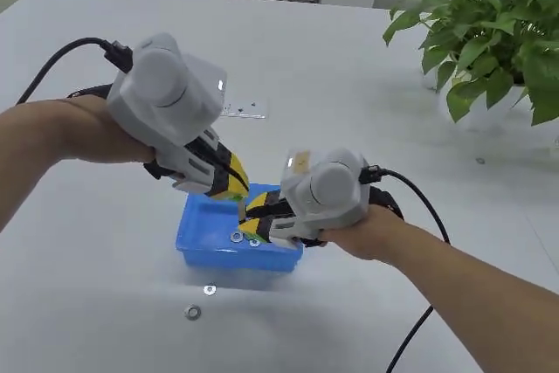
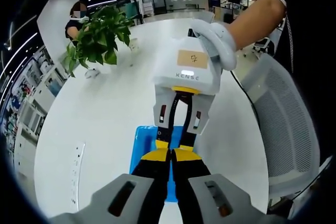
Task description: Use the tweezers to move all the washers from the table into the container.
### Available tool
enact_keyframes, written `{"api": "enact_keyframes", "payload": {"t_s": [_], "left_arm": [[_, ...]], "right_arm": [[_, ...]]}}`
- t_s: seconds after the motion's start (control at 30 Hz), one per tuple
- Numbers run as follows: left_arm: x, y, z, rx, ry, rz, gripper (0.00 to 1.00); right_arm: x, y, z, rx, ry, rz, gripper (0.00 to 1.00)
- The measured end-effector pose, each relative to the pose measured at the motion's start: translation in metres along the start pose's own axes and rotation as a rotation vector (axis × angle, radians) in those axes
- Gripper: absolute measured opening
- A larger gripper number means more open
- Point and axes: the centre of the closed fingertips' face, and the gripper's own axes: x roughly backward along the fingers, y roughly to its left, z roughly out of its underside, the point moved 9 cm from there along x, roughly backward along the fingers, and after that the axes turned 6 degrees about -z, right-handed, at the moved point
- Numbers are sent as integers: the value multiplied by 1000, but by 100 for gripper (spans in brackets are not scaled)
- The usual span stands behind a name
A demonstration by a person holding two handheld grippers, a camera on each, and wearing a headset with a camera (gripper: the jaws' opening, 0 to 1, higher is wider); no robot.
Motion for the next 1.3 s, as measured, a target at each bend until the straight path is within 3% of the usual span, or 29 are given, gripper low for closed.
{"api": "enact_keyframes", "payload": {"t_s": [0.47, 1.3], "left_arm": [[19, -18, -2, -11, 12, -10, 5], [29, -44, 7, 10, 24, -4, 5]], "right_arm": [[2, 17, -15, 40, -5, -5, 12], [-6, 46, -18, 52, -20, -35, 12]]}}
